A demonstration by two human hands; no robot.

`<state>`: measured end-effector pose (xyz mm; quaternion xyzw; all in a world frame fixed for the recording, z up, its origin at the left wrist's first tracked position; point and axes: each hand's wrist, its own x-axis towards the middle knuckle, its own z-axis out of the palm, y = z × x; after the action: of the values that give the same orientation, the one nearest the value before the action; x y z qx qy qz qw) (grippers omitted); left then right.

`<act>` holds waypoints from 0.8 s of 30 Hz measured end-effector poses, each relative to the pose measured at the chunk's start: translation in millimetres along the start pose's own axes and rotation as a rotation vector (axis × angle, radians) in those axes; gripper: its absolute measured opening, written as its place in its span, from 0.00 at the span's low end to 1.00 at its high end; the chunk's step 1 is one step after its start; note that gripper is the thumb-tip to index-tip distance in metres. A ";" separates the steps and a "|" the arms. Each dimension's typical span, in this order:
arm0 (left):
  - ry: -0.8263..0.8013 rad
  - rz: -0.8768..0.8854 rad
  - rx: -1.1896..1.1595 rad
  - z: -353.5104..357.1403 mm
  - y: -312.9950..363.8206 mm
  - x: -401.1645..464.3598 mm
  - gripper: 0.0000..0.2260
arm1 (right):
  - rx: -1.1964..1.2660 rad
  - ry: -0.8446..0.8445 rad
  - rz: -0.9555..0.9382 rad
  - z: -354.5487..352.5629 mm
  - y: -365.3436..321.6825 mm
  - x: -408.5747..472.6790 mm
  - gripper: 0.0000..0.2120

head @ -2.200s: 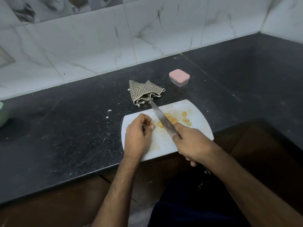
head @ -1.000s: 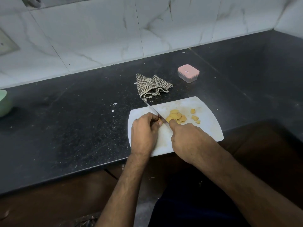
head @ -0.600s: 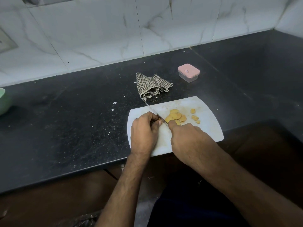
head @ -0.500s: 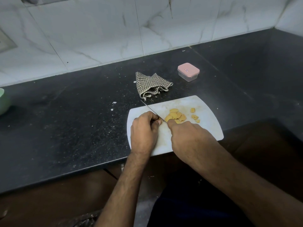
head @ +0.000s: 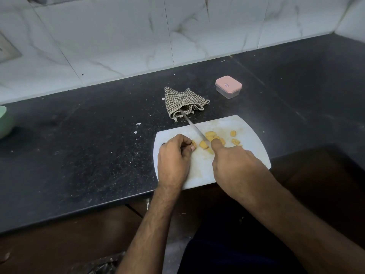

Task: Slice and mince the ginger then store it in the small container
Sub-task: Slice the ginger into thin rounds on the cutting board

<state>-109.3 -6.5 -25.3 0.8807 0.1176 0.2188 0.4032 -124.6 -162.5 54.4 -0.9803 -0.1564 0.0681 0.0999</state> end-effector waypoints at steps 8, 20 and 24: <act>-0.027 0.018 0.011 -0.4 1.7 -1.3 0.02 | 0.099 -0.113 -0.045 16.1 10.3 0.3 0.17; -0.035 -0.004 0.033 -0.5 3.1 -0.6 0.03 | 0.111 -0.037 -0.070 15.9 4.2 -1.9 0.16; -0.047 -0.001 0.033 0.3 2.6 0.7 0.04 | 0.089 -0.055 -0.065 15.2 1.0 -2.6 0.16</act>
<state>-108.4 -8.1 -23.3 0.8921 0.1122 0.1957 0.3915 -129.2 -161.6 39.7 -0.9671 -0.1876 0.0985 0.1410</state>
